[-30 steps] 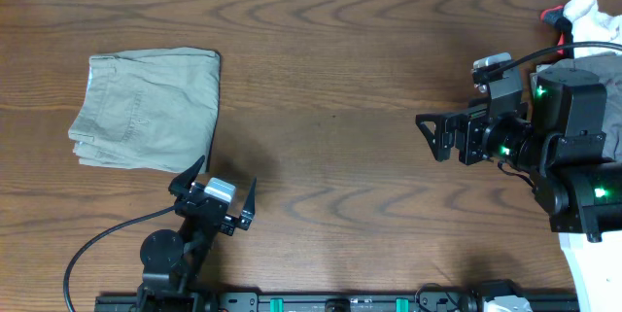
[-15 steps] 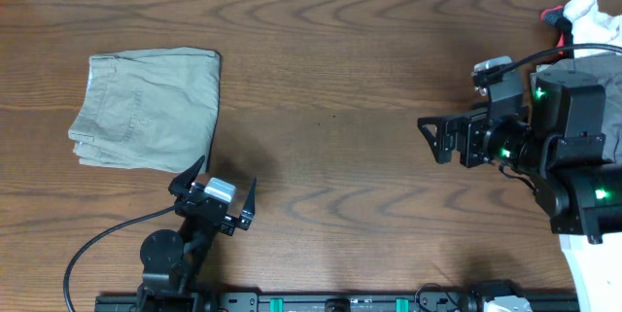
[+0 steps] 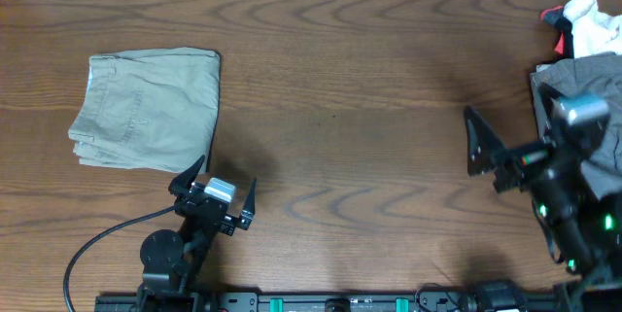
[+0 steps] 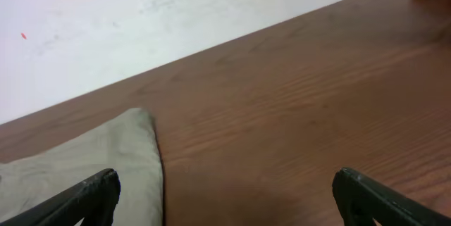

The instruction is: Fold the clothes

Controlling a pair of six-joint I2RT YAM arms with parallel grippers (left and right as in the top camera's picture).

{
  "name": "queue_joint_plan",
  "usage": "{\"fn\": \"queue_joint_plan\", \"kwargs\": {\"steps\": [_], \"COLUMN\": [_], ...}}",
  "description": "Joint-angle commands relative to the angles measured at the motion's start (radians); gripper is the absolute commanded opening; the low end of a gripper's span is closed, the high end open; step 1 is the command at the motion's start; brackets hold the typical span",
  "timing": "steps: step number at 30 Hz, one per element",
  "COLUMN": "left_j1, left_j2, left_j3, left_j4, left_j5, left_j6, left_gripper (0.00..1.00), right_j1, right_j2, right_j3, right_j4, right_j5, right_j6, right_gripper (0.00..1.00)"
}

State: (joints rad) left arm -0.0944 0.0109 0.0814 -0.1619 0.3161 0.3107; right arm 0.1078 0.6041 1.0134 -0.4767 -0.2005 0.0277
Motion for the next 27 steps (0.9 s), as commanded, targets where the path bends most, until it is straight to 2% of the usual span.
{"fn": "queue_joint_plan", "kwargs": {"steps": [1, 12, 23, 27], "left_j1": [-0.002, -0.002, -0.002, -0.002], "left_j2": [-0.007, -0.007, -0.007, -0.007], "left_j3": [-0.027, -0.027, -0.027, -0.027], "left_j4": [-0.004, -0.004, -0.004, -0.004], "left_j5": [0.016, 0.016, 0.015, 0.015], "left_j6": [-0.016, -0.016, -0.016, -0.016], "left_gripper": [0.98, 0.98, 0.98, 0.98], "right_j1": [-0.005, -0.005, -0.005, -0.006], "right_j2": [-0.087, -0.376, -0.579, -0.599], "right_j3": [-0.118, -0.469, -0.686, -0.751], "right_j4": [0.072, 0.263, 0.385, 0.428], "right_j5": [0.021, 0.021, 0.018, 0.017], "right_j6": [-0.030, -0.029, -0.029, -0.029], "right_gripper": [0.99, 0.99, 0.99, 0.99]}}
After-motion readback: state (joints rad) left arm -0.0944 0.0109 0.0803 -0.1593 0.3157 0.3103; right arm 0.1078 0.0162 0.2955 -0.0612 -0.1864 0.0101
